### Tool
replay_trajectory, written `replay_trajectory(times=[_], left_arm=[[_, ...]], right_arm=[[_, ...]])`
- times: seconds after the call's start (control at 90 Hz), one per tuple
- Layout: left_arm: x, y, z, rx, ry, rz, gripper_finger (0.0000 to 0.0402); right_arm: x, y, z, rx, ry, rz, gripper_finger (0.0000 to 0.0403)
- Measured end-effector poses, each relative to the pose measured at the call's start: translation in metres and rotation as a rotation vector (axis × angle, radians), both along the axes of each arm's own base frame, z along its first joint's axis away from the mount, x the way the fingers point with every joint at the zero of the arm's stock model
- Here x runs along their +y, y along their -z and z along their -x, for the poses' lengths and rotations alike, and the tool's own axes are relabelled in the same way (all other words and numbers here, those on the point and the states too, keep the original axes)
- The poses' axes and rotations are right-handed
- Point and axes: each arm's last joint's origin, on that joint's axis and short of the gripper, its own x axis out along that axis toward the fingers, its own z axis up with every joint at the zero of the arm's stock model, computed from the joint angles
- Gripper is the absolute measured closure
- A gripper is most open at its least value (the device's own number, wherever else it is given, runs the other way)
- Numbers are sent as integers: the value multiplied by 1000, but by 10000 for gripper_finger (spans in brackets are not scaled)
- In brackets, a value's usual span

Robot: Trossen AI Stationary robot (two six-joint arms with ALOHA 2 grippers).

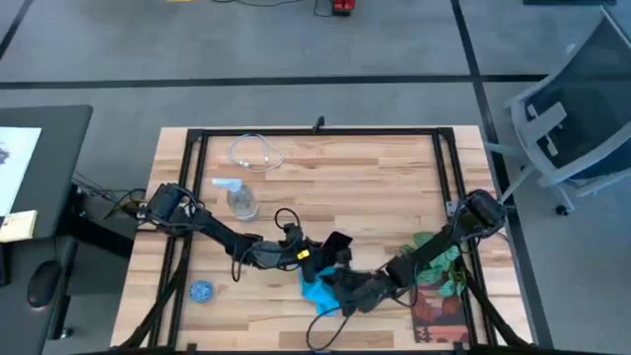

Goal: Apply microfiber cloth
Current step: Wipe the front of the cellphone with a microfiber cloth

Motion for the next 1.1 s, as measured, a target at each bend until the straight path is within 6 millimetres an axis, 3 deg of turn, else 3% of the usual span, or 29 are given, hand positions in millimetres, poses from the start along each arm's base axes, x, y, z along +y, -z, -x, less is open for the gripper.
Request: replay_trajectory(times=[0.167,0.344,0.522,0.7,0.989,1.1], left_arm=[[-2,-2,0,-12,32,11,395],[-2,-3,0,-16,33,19,395],[-1,1,0,7,15,17,395],[-1,3,0,25,12,15,395],[-2,-1,0,1,34,20,395],[-2,0,0,2,34,23,395]], right_arm=[[7,-13,1,-125,71,65,403],[-1,-22,-8,-200,91,56,403],[-15,-17,-19,-156,0,-34,403],[-11,-3,-14,-40,-49,-13,403],[8,-15,7,-164,230,237,403],[7,-17,6,-183,252,236,403]])
